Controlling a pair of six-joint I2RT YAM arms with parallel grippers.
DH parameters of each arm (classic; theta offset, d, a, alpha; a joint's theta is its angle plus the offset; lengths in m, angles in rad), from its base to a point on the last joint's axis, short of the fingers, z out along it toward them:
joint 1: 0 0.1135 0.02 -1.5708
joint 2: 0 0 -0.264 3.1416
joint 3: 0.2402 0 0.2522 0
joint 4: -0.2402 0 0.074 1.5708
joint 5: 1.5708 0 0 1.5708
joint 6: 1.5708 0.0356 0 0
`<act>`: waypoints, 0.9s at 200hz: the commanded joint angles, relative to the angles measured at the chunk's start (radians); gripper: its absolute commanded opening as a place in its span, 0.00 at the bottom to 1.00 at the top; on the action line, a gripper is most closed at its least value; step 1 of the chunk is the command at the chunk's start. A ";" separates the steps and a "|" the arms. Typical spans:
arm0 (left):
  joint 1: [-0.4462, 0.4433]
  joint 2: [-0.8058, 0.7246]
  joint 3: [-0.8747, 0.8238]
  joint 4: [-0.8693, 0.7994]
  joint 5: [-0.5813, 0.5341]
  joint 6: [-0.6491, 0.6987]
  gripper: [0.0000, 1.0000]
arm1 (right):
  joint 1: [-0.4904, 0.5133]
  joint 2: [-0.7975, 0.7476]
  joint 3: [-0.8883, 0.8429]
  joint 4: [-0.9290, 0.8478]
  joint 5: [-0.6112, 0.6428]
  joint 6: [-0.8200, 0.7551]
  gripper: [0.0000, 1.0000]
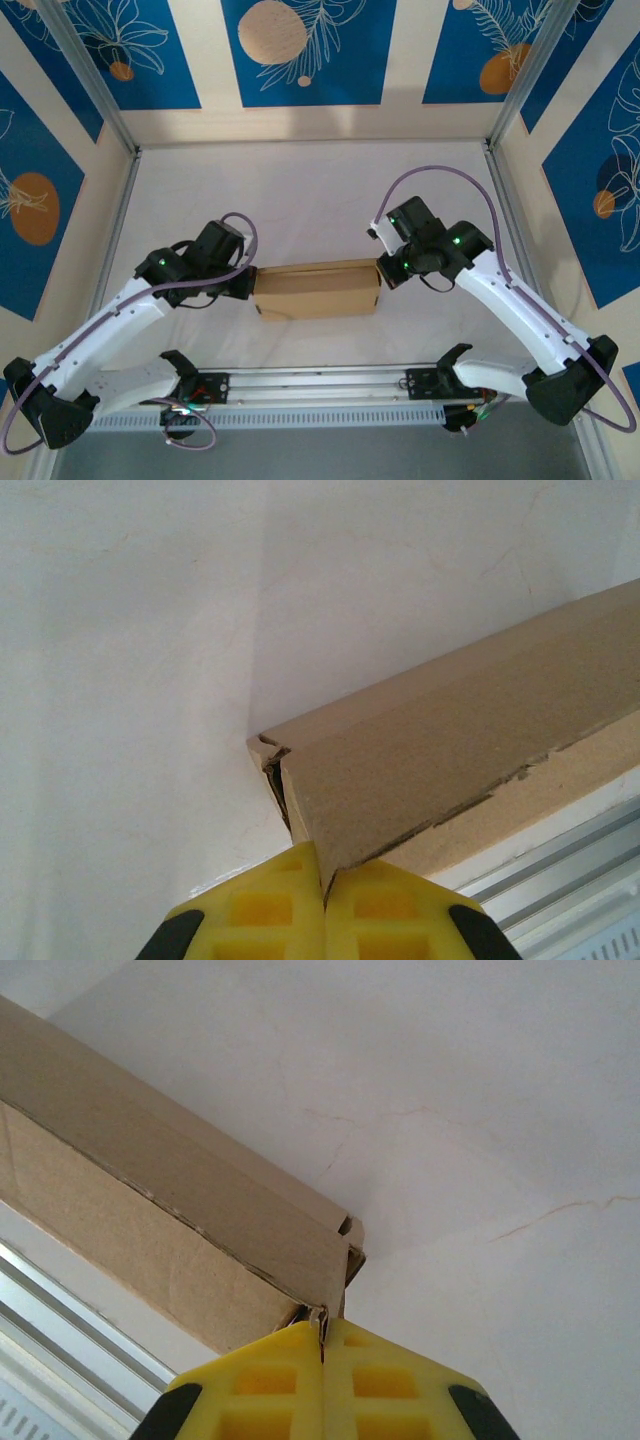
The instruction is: Fold the paper box
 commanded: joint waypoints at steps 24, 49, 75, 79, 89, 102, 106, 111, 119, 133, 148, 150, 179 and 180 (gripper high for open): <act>0.004 0.005 -0.025 0.057 0.066 -0.020 0.03 | 0.008 -0.004 0.029 0.027 -0.072 0.181 0.00; 0.003 0.002 -0.029 0.065 0.067 -0.022 0.03 | 0.008 0.008 0.026 0.037 -0.079 0.276 0.00; 0.003 0.002 -0.031 0.076 0.075 -0.031 0.03 | 0.017 0.011 -0.002 0.066 -0.082 0.341 0.00; 0.004 0.000 -0.032 0.077 0.076 -0.032 0.03 | 0.020 0.009 -0.007 0.071 -0.080 0.349 0.00; 0.003 0.000 -0.034 0.081 0.080 -0.036 0.03 | 0.031 0.003 -0.023 0.082 -0.065 0.368 0.00; 0.005 -0.002 -0.037 0.085 0.079 -0.039 0.03 | 0.049 -0.004 -0.045 0.091 -0.027 0.389 0.00; 0.004 -0.003 -0.038 0.086 0.079 -0.042 0.02 | 0.056 -0.005 -0.051 0.091 -0.009 0.399 0.00; 0.004 -0.005 -0.039 0.089 0.082 -0.044 0.02 | 0.063 -0.010 -0.060 0.092 0.012 0.413 0.00; 0.004 -0.006 -0.043 0.094 0.085 -0.048 0.02 | 0.075 -0.017 -0.074 0.099 0.038 0.430 0.00; 0.004 -0.012 -0.051 0.102 0.087 -0.052 0.02 | 0.102 -0.038 -0.102 0.113 0.094 0.460 0.00; 0.004 -0.020 -0.055 0.103 0.080 -0.055 0.02 | 0.132 -0.065 -0.136 0.131 0.148 0.482 0.00; 0.003 -0.021 -0.055 0.104 0.078 -0.055 0.02 | 0.134 -0.067 -0.140 0.132 0.155 0.482 0.00; 0.004 -0.035 -0.065 0.102 0.066 -0.056 0.02 | 0.164 -0.114 -0.178 0.145 0.235 0.484 0.00; 0.004 -0.035 -0.065 0.102 0.066 -0.057 0.02 | 0.165 -0.116 -0.178 0.145 0.236 0.484 0.00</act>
